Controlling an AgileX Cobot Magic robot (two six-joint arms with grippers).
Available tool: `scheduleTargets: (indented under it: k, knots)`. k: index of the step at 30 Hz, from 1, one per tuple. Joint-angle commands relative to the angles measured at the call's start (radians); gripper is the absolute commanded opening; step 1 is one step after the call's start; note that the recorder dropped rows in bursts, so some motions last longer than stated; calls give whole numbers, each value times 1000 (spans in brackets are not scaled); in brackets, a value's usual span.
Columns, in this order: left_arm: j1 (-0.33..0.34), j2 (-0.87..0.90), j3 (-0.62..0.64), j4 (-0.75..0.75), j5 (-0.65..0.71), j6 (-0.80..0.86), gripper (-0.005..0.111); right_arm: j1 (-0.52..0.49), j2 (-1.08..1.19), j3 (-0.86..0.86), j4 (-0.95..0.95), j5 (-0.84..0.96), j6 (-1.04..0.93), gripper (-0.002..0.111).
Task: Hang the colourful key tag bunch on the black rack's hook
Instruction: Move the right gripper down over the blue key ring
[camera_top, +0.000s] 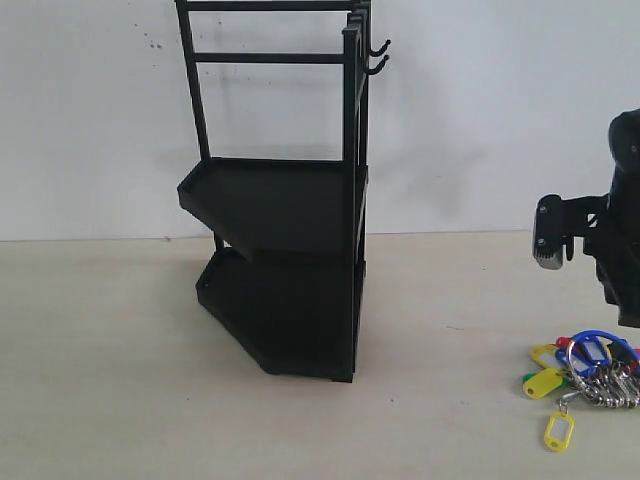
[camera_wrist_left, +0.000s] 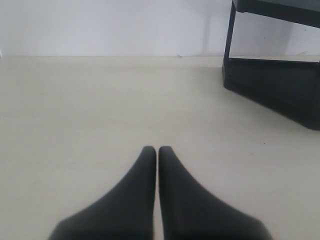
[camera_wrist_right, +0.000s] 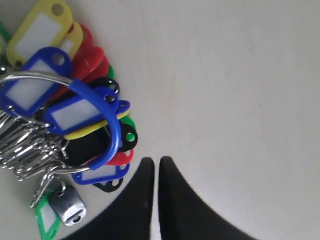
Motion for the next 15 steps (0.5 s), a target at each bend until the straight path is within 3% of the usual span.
scheduleTargets:
  k: [1, 3, 15]
  knots:
    - [2, -2, -1, -7, -15, -10, 4, -7, 4, -9, 12, 42, 74, 33]
    - [2, -2, -1, -7, -15, -10, 4, -7, 4, -9, 27, 42, 93, 51]
    - [2, -2, -1, -7, -15, -10, 4, -7, 81, -9, 54, -3, 105, 52]
